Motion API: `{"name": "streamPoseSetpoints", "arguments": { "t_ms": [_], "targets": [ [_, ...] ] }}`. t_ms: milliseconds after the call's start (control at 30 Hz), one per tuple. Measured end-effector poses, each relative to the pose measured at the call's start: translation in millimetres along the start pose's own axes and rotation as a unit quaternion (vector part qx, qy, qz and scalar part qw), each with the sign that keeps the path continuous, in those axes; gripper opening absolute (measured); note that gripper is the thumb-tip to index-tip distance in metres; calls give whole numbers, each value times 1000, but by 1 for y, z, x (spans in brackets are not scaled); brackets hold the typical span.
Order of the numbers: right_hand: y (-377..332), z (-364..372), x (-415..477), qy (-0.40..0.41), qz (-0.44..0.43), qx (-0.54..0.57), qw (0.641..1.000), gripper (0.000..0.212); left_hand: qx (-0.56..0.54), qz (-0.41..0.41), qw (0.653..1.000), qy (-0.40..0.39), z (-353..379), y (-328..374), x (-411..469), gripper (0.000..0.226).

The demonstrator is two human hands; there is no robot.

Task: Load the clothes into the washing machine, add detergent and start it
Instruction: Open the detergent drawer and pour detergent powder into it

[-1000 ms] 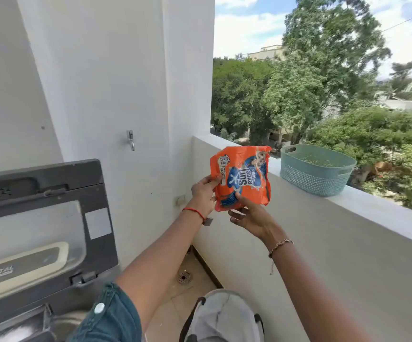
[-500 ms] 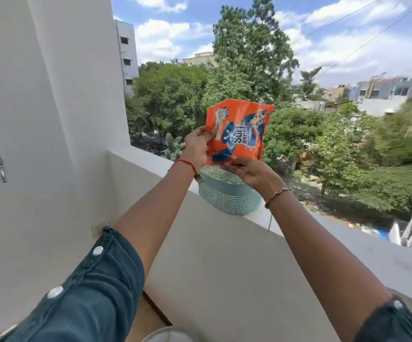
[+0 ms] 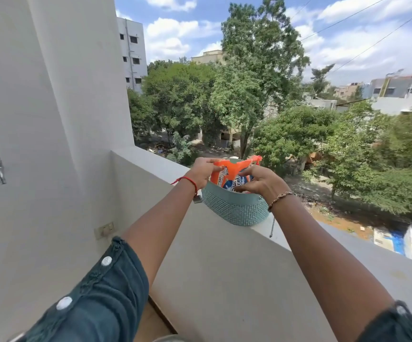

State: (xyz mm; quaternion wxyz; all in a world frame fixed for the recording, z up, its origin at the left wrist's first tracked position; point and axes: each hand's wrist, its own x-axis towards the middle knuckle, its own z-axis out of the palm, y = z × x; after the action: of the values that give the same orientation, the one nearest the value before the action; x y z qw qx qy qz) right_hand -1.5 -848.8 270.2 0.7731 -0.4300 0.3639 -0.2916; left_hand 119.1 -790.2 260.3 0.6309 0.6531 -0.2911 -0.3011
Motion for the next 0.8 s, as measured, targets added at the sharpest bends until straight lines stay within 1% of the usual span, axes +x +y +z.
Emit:
{"name": "streamPoseSetpoints", "arguments": {
  "t_ms": [33,67,133,167,233,300,333,400,433,467,500,533,567,600,633,700,800],
  "targets": [
    [2,3,-2,-3,-1,9,1000,44,0,-2,1000,8,-5,-1,-2,40],
    [3,4,-5,0,-4,9,1000,39,-1,-3,1000,10,-6,0,-3,42],
    [9,13,-8,-5,4,10,1000,24,-10,2,1000,18,-15,-1,-8,45],
    [12,17,-5,-2,-1,20,1000,25,-19,3,1000,21,-21,-2,-14,45],
    [17,27,3,28,-21,17,999,24,-42,0,999,18,-35,-5,-27,45],
    [25,33,9,75,-57,-7,996,18,-63,-3,998,10,-50,-10,-42,44],
    [30,36,7,96,-73,-9,993,21,-77,-4,997,8,-58,-11,-50,43],
    [40,45,-5,130,-109,-31,985,39,-107,3,994,18,-75,-13,-67,41],
    [44,51,-7,141,-132,-32,981,39,-119,8,993,25,-85,-14,-76,39],
    [49,58,-16,146,-143,-32,978,33,-130,13,991,29,-95,-15,-85,39],
    [56,64,-18,146,-153,-29,977,31,-143,20,989,31,-108,-17,-93,38],
    [62,73,-27,125,-146,-27,981,31,-160,26,986,33,-121,-19,-103,38],
    [72,84,-36,87,-136,-12,987,24,-174,30,984,41,-135,-22,-113,36],
    [84,96,-54,36,-128,-6,991,13,-182,32,981,53,-149,-24,-126,33],
    [97,110,-69,5,-125,1,992,2,-187,32,979,67,-162,-25,-140,26],
    [127,136,-107,-19,-112,9,994,12,-195,29,976,88,-189,-30,-172,9],
    [178,173,-166,-87,-78,1,993,15,-195,29,974,114,-232,-45,-229,6]
  ]
}}
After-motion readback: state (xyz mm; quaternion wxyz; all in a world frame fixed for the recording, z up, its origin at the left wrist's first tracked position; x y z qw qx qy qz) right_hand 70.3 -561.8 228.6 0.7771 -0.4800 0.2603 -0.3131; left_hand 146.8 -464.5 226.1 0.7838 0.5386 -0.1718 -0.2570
